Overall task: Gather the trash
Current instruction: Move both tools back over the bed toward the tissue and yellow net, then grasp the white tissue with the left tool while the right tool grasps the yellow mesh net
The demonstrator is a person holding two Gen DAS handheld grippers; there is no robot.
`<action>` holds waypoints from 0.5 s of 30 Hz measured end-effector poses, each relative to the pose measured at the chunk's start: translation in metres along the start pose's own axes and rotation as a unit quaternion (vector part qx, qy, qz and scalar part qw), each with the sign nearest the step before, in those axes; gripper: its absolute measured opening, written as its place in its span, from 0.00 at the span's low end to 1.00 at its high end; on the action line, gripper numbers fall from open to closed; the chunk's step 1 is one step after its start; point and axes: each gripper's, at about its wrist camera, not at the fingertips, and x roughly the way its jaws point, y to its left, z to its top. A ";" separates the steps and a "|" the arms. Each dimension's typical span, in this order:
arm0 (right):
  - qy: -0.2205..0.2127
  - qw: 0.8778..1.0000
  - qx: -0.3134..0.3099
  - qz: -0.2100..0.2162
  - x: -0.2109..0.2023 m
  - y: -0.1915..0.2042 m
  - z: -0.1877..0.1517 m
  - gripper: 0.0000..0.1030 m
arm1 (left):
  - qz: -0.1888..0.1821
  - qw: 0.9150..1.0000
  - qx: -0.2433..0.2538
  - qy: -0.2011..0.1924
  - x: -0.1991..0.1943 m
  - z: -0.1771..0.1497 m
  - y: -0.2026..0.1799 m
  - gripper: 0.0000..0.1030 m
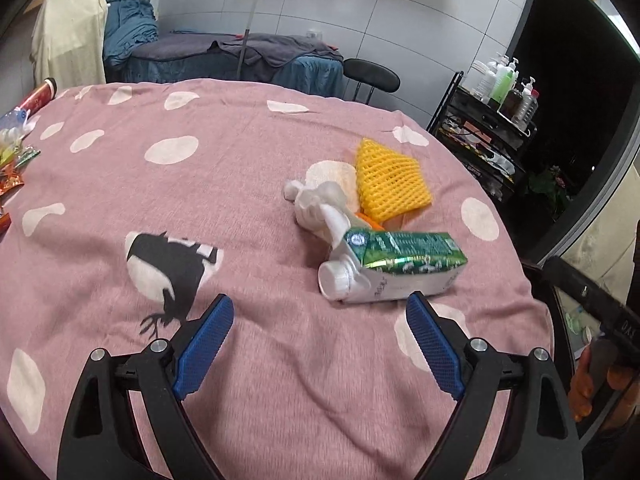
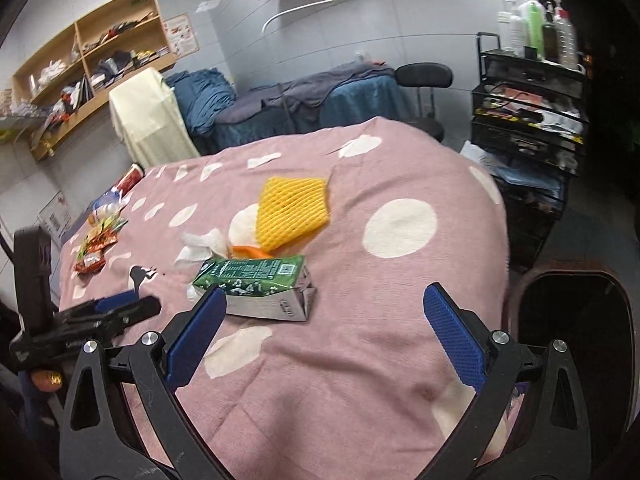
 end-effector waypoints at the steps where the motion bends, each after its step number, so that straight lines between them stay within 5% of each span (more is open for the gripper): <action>1: 0.005 1.000 -0.004 0.001 0.004 0.002 0.001 0.95 | -0.005 1.000 -0.004 -0.001 0.002 0.004 0.000 0.83; 10: 0.018 1.000 -0.019 -0.002 0.018 0.005 0.004 0.95 | -0.008 1.000 -0.015 0.012 0.040 0.044 -0.007 0.74; 15: 0.016 1.000 -0.026 0.001 0.021 0.006 0.008 0.95 | 0.014 0.999 -0.007 0.034 0.069 0.056 -0.008 0.51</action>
